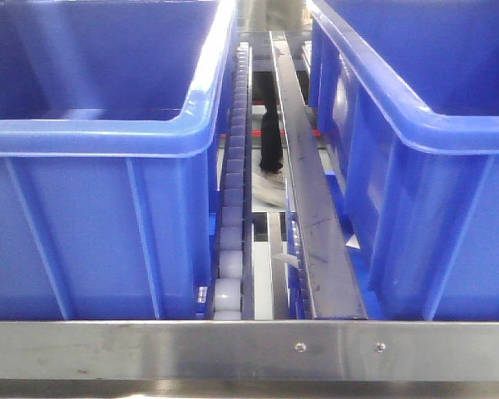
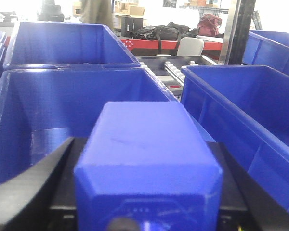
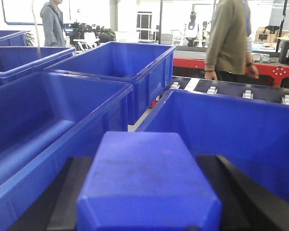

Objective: Pick and sort blue part to right shelf
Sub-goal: 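Stop in front of the bins and bring both held parts over them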

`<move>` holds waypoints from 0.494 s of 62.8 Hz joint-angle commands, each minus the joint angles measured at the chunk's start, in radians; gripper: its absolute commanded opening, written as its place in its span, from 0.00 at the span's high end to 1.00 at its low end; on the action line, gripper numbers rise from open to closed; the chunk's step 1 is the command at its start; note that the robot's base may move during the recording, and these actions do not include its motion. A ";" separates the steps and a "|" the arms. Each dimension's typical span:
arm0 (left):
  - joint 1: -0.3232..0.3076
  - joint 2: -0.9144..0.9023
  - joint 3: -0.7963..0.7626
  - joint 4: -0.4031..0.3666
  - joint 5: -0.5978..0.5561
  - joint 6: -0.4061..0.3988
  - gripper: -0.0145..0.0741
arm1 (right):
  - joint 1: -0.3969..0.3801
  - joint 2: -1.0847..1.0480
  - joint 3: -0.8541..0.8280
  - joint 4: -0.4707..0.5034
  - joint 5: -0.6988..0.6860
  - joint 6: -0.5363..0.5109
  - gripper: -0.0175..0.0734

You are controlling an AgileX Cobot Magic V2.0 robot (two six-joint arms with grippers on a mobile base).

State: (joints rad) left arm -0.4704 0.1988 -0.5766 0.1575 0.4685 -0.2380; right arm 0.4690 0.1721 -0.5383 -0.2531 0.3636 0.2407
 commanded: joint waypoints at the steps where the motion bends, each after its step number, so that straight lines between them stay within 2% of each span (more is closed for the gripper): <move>1: -0.001 0.016 -0.032 0.005 -0.088 0.000 0.54 | -0.003 0.015 -0.029 -0.015 -0.092 -0.009 0.58; 31: -0.001 0.016 -0.032 0.005 -0.088 0.000 0.54 | -0.003 0.015 -0.029 -0.015 -0.092 -0.009 0.58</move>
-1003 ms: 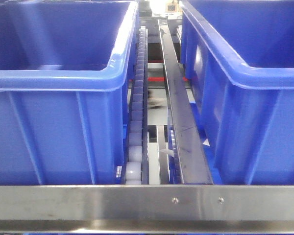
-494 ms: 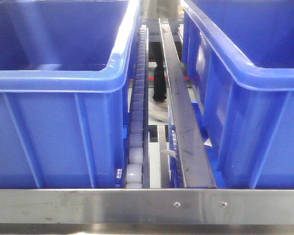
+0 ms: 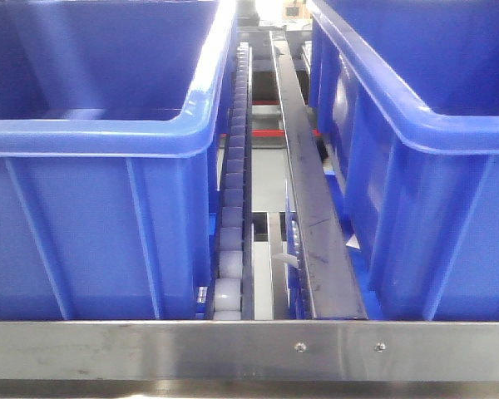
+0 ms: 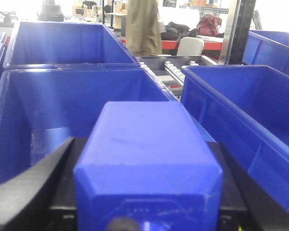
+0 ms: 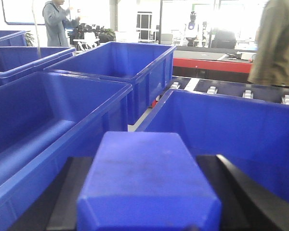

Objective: Pick and sort blue part to right shelf
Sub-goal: 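Stop in front of the bins and bring both held parts over them, then lower the left-held part into a blue bin and open the left gripper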

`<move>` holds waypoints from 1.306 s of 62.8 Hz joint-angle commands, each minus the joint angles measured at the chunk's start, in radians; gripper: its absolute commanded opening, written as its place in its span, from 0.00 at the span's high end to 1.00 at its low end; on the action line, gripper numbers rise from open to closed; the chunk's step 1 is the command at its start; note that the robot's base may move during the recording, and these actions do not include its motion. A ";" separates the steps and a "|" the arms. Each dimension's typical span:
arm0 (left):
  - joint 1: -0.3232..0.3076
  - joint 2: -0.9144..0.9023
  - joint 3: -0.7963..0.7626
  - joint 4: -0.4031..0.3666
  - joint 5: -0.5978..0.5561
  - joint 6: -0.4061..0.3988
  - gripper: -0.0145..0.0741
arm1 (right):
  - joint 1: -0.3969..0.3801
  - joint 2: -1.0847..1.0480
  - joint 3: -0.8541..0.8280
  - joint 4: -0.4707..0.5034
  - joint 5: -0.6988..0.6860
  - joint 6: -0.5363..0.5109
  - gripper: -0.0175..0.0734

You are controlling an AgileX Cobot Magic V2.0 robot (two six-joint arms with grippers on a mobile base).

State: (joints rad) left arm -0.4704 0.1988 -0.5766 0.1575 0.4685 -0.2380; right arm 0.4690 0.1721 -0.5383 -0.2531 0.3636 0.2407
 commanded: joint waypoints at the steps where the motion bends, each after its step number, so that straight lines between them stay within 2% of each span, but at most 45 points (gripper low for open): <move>1: -0.001 0.016 -0.032 0.005 -0.088 0.000 0.54 | -0.003 0.015 -0.029 -0.015 -0.092 -0.009 0.58; 11: -0.001 0.016 -0.032 -0.006 -0.090 0.000 0.54 | -0.003 0.015 -0.029 -0.015 -0.093 -0.009 0.58; 20: -0.001 0.090 -0.054 0.033 -0.091 0.000 0.54 | -0.003 0.015 -0.029 -0.015 -0.093 -0.009 0.58; 33: -0.001 0.424 -0.206 0.031 -0.092 -0.002 0.54 | -0.003 0.015 -0.029 -0.015 -0.101 -0.009 0.58; 42: -0.001 0.680 -0.339 0.031 -0.074 -0.087 0.54 | -0.003 0.015 -0.029 -0.015 -0.101 -0.009 0.58; 49: -0.001 0.867 -0.448 0.047 -0.071 -0.087 0.54 | -0.003 0.015 -0.029 -0.015 -0.100 -0.009 0.58; 56: 0.000 1.034 -0.564 0.075 0.002 -0.087 0.54 | -0.003 0.015 -0.029 -0.015 -0.097 -0.009 0.58; 66: 0.059 1.226 -0.703 0.057 0.136 -0.087 0.54 | -0.003 0.015 -0.029 -0.015 -0.092 -0.009 0.58; 82: 0.145 1.409 -0.762 0.055 0.134 -0.087 0.54 | -0.003 0.015 -0.029 -0.015 -0.091 -0.009 0.58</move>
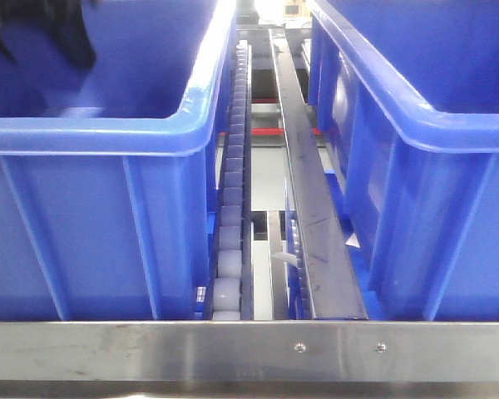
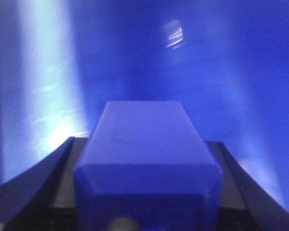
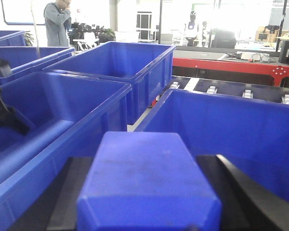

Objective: Pick and sort blue part to right shelf
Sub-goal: 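Lower the left-held part into a blue bin and open the left gripper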

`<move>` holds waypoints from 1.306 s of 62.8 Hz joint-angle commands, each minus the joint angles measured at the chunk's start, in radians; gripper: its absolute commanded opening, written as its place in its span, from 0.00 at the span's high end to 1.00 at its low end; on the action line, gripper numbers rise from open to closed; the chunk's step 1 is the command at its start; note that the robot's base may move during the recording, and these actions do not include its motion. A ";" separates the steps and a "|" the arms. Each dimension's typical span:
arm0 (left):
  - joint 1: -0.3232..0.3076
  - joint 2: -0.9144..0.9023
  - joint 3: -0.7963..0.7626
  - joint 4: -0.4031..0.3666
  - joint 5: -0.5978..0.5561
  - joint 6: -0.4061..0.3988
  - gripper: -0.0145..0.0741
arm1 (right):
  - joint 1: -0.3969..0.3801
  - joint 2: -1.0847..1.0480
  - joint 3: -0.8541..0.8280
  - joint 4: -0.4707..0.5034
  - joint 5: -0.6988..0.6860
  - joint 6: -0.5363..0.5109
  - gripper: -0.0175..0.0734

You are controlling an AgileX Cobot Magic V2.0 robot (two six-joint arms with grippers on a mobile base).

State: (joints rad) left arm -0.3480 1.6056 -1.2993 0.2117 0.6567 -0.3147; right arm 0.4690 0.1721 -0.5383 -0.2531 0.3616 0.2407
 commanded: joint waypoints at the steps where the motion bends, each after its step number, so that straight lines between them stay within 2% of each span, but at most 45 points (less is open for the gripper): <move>1: 0.028 0.014 -0.039 0.000 -0.054 -0.010 0.54 | -0.003 0.015 -0.029 -0.015 -0.090 -0.009 0.58; 12: 0.062 0.100 -0.039 -0.018 -0.050 -0.010 0.54 | -0.003 0.015 -0.029 -0.015 -0.088 -0.009 0.58; 24: 0.062 0.126 -0.039 -0.018 -0.051 -0.005 0.52 | -0.003 0.015 -0.029 -0.015 -0.087 -0.009 0.58; 30: 0.062 0.126 -0.039 -0.018 -0.054 -0.004 0.44 | -0.003 0.015 -0.029 -0.015 -0.087 -0.009 0.58; 42: 0.062 0.126 -0.039 -0.018 -0.054 -0.004 0.15 | -0.003 0.015 -0.029 -0.015 -0.083 -0.009 0.58; 54: 0.062 0.101 -0.071 -0.014 0.015 0.006 0.13 | -0.003 0.015 -0.029 -0.015 -0.083 -0.009 0.58; 61: 0.055 0.024 -0.072 -0.020 0.054 0.052 0.14 | -0.003 0.015 -0.029 -0.015 -0.083 -0.009 0.58; 67: 0.037 -0.075 -0.060 -0.007 0.100 0.060 0.21 | -0.003 0.015 -0.029 -0.015 -0.075 -0.009 0.58; 74: 0.010 -0.217 0.008 -0.007 0.087 0.068 0.36 | -0.003 0.016 -0.029 -0.015 -0.069 -0.009 0.58; 82: -0.019 -0.391 0.123 -0.007 0.044 0.068 0.57 | -0.003 0.030 -0.031 -0.015 -0.068 -0.009 0.58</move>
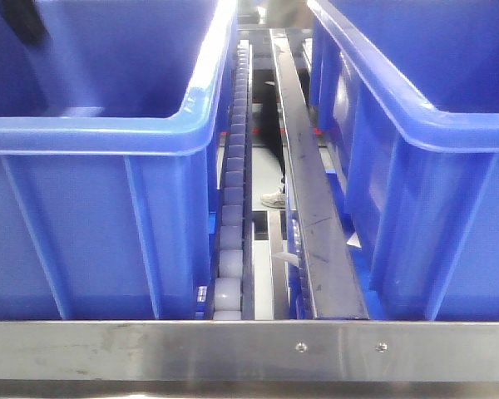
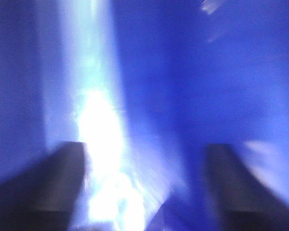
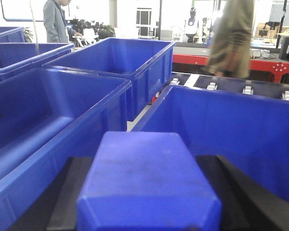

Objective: Pick and sort blue part to right shelf
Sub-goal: 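Lower the left-held part into a blue bin and open the left gripper, then lower the right-held part into a blue bin and open the right gripper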

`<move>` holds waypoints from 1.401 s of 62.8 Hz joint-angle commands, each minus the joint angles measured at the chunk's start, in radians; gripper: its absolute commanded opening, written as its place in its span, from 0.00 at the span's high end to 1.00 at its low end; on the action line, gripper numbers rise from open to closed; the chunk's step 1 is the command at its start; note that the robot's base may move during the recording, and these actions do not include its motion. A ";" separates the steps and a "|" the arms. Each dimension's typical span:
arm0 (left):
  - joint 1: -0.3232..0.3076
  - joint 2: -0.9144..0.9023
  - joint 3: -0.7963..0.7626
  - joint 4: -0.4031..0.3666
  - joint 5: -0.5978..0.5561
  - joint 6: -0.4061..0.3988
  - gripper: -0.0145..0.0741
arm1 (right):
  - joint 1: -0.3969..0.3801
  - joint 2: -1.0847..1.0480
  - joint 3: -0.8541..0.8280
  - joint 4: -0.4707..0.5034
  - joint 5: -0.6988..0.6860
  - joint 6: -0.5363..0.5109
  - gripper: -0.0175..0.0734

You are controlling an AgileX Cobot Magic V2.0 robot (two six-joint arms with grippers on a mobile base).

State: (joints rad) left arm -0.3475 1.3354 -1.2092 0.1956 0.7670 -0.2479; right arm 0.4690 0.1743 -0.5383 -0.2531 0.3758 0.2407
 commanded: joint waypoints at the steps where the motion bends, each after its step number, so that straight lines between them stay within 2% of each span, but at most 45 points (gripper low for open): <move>1: -0.020 -0.139 0.045 0.009 -0.070 0.002 0.59 | -0.003 0.032 -0.031 -0.015 -0.082 -0.009 0.58; 6: -0.029 -0.234 0.108 0.009 -0.088 0.002 0.71 | -0.003 0.066 -0.035 -0.015 -0.083 -0.008 0.58; 19: -0.030 -0.468 0.248 0.013 -0.103 0.002 0.70 | -0.003 0.266 -0.115 -0.014 -0.012 0.030 0.58; 32: -0.030 -0.688 0.363 0.021 -0.110 0.004 0.70 | -0.012 0.563 -0.299 -0.015 0.152 0.054 0.58; 39: -0.030 -0.810 0.410 0.033 -0.109 0.004 0.70 | -0.050 0.720 -0.410 -0.015 0.256 0.054 0.58; 51: -0.030 -1.005 0.485 0.058 -0.109 0.004 0.70 | -0.190 0.936 -0.548 -0.014 0.348 0.053 0.58; 67: -0.030 -1.220 0.554 0.058 -0.057 0.004 0.70 | -0.326 1.149 -0.570 -0.014 0.300 0.050 0.58; 77: -0.030 -1.301 0.591 0.054 -0.016 0.004 0.70 | -0.351 1.274 -0.570 -0.015 0.222 0.048 0.58; 88: -0.030 -1.312 0.596 0.052 0.004 0.004 0.70 | -0.352 1.380 -0.570 -0.015 0.184 0.048 0.57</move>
State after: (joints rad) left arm -0.3709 0.0086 -0.5940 0.2415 0.8437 -0.2456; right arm 0.1228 1.5553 -1.0705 -0.2493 0.6235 0.2930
